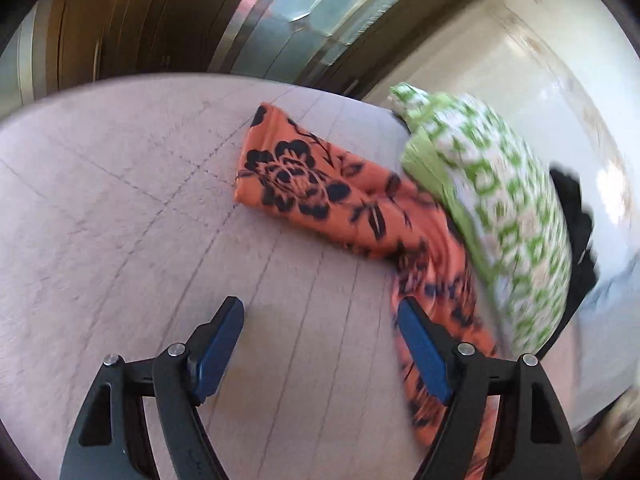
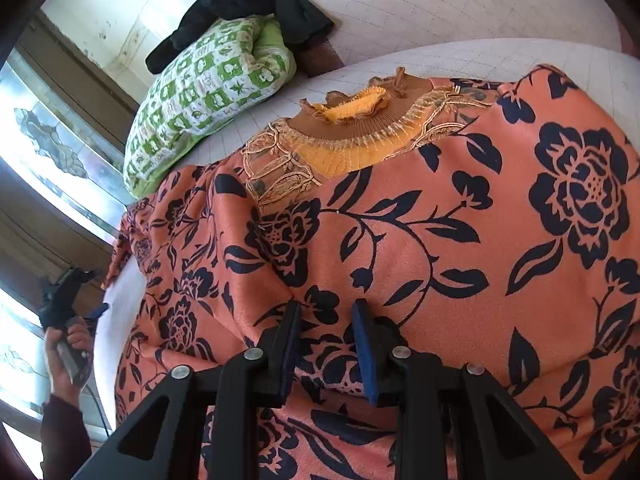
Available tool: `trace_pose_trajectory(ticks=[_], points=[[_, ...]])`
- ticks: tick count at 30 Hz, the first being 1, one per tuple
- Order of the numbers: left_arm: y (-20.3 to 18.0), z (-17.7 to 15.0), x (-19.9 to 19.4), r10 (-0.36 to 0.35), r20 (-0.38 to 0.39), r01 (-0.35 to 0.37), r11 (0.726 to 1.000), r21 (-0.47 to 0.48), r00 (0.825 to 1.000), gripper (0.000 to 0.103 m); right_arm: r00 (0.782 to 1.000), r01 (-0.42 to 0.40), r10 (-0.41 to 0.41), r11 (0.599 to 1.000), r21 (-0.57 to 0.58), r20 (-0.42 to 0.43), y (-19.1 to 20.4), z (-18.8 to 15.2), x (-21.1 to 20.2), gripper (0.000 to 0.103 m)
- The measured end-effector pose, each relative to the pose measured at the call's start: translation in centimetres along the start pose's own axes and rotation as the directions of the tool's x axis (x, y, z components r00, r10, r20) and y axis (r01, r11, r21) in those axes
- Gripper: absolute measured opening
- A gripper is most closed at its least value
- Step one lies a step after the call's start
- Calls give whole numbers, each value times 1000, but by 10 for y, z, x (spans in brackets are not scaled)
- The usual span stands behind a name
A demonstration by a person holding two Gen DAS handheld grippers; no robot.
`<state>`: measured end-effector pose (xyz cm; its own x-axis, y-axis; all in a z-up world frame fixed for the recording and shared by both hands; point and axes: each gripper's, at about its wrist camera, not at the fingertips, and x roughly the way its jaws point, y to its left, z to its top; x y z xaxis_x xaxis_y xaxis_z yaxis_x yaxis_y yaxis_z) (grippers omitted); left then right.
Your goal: Fold small clothes
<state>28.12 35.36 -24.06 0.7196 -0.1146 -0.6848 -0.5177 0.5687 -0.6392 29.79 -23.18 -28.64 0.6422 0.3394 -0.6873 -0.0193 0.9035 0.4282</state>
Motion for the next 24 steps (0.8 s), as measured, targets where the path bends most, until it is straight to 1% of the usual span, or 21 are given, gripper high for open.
trace_pose_trajectory(ticks=[1,4,5,6,7,10,11,12,13,14,15,18,19,21,22,24], points=[[4,9,5,-32,-3,32,999,-39,999,81,1000,-1,1,1000,-5,0,-1,0,0,30],[4,28,14,-59,-3,59,992,-108,998,81,1000,-2,2,1000,-13,5,-2,-1,0,30],[4,34,21,-85,-9,83,989,-123,996,82,1000,-1,1,1000,-17,7,-2,-2,0,30],[6,39,26,-96,-21,91,984,-154,995,85,1000,1,-1,1000,-21,9,-1,-2,0,30],[6,44,31,-104,-12,101,978,-183,994,86,1000,3,-3,1000,-24,11,0,-3,0,30],[2,58,37,-87,20,90,976,-200,996,84,1000,1,-1,1000,-27,13,-1,-3,0,30],[2,63,39,-81,31,86,975,-205,996,78,1000,0,0,1000,-29,13,-1,-3,0,30],[2,66,41,-63,34,69,976,-208,997,51,1000,0,1,1000,-29,14,-1,-3,0,30],[4,72,46,-27,10,28,978,-209,1000,17,1000,-1,2,1000,-30,15,-1,-3,0,30],[5,74,50,-9,-3,8,978,-210,1000,5,1000,-1,2,1000,-30,15,-1,-3,0,30],[7,76,51,2,-6,-3,979,-206,1000,5,1000,0,1,1000,-31,16,-1,-3,0,30],[-10,77,37,40,47,-35,994,-103,998,4,1000,1,-1,999,-35,14,-1,-1,-1,30],[-24,76,26,33,81,-29,999,-46,996,4,1000,1,0,999,-34,13,-1,-1,-2,30],[-46,73,6,13,119,-19,999,50,993,4,1000,-3,4,1000,-22,11,-1,1,-4,30],[-69,70,-11,9,139,-29,990,137,990,4,1000,-5,5,1000,-16,13,-2,2,-6,30],[-103,62,-33,-14,154,-25,967,253,988,4,1000,7,-7,1000,-12,26,-2,4,-10,30]])
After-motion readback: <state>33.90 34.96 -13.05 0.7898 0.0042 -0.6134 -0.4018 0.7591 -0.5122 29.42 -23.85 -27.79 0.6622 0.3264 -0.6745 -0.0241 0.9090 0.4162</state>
